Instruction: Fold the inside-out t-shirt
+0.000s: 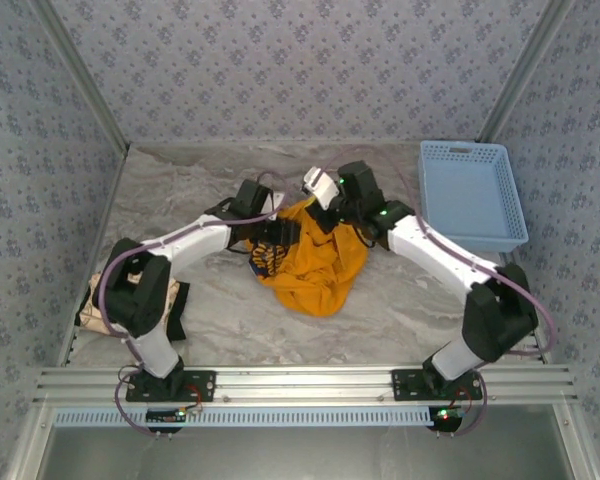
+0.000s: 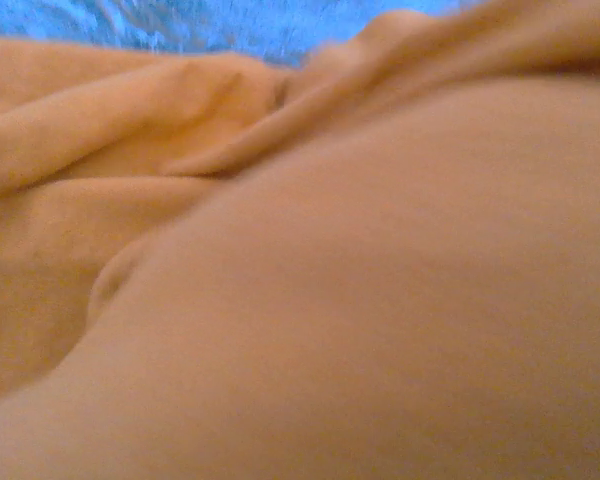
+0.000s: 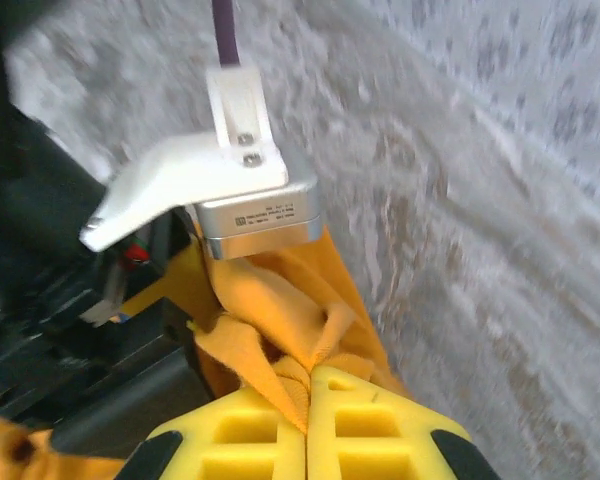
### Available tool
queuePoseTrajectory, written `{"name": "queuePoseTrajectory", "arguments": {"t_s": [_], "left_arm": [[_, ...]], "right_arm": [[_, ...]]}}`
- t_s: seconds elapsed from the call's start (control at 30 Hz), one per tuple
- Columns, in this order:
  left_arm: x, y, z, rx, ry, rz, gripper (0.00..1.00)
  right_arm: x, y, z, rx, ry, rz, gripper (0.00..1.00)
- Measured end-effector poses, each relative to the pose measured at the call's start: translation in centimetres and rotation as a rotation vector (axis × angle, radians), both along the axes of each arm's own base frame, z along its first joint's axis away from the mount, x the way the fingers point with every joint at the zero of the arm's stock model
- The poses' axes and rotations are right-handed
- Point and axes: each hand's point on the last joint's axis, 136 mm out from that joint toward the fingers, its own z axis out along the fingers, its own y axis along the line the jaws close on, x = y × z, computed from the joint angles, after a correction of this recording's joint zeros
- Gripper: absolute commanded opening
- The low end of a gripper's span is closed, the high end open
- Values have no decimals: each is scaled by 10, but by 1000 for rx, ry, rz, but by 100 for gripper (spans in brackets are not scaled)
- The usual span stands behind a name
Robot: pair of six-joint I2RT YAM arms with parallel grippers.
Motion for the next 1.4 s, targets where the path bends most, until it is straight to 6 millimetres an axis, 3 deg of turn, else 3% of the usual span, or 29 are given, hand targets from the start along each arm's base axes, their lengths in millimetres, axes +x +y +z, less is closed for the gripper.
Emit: {"name": "queuePoseTrajectory", "arguments": {"t_s": [0.1, 0.17, 0.23, 0.33, 0.43, 0.63, 0.8, 0.9, 0.97, 1.03, 1.1, 1.17, 1.2, 1.4], "left_arm": [[3, 5, 43, -76, -81, -7, 57], [1, 7, 74, -130, -149, -29, 57], [-5, 8, 103, -181, -216, -70, 58], [-20, 6, 128, -226, -286, -147, 58], [-34, 7, 121, -235, -289, -194, 59], [-47, -1, 79, -199, -212, -252, 58], [-63, -22, 81, -202, -267, -324, 59], [-56, -23, 81, -172, -314, -297, 57], [-46, -19, 81, -140, -346, -256, 50], [-35, -14, 76, -94, -373, -214, 29], [-28, -10, 72, -55, -394, -194, 14], [-23, -8, 68, -29, -409, -187, 0], [-22, -8, 67, -21, -416, -193, 0], [-32, -14, 70, -48, -387, -251, 0]], "right_arm": [[-8, -9, 37, 47, -37, 28, 4], [-11, -16, 51, 65, -45, 35, 5], [-13, -21, 56, 75, -37, 40, 5], [-16, -25, 49, 74, 7, 43, 6], [-20, -24, 43, 85, 48, 51, 7], [-26, -20, 31, 112, 119, 40, 7], [-26, -17, 33, 131, 129, 27, 7], [-29, -13, 34, 137, 133, 35, 7], [-32, -9, 34, 138, 136, 46, 7], [-35, -5, 34, 138, 138, 56, 7], [-37, -3, 34, 138, 139, 61, 8], [-35, -4, 35, 136, 133, 54, 18], [-34, -5, 35, 135, 129, 40, 28], [1, -34, 32, 73, 29, -173, 41]]}}
